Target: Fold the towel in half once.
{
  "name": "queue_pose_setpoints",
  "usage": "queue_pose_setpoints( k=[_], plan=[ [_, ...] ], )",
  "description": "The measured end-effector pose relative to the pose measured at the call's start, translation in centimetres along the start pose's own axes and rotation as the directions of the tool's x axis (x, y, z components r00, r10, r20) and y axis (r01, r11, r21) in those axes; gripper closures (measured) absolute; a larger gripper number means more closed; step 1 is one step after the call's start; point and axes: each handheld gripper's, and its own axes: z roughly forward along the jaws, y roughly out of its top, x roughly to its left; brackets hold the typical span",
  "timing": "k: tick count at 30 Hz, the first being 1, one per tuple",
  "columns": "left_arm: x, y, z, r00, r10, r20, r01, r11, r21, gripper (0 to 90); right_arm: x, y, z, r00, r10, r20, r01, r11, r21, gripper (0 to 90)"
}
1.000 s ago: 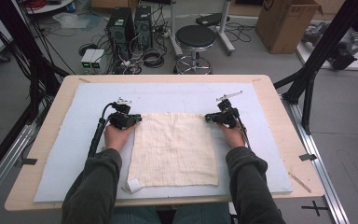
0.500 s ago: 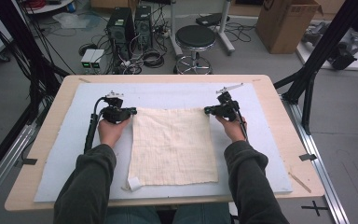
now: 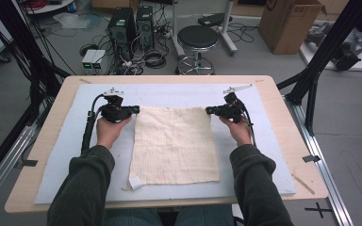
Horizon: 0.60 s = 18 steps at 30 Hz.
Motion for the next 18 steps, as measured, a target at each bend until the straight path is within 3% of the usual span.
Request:
queue_pose_setpoints(
  k=[2,8,12,18],
  plan=[
    [0.0,-0.4,-0.2,1.0000,-0.002,0.005,0.002,1.0000,0.004,87.9,0.0,-0.3,-0.3,0.9998,0.013,-0.015,-0.013,1.000,-0.004,85.9],
    [-0.3,-1.0,-0.8,0.9995,0.006,0.032,-0.006,1.0000,0.001,87.9,0.4,-0.8,-0.7,0.9993,-0.005,-0.037,0.005,1.000,-0.012,85.9],
    [-0.4,-1.3,-1.2,0.9975,-0.013,0.069,0.014,0.9998,-0.011,87.9,0.7,-1.0,-1.1,0.9984,-0.010,-0.056,0.009,1.000,-0.025,85.9],
    [-0.9,-1.7,-1.8,0.9952,0.005,0.098,-0.002,0.9996,-0.028,87.9,1.1,-1.2,-1.6,0.9966,-0.008,-0.082,0.007,1.000,-0.018,86.0]
  ],
)
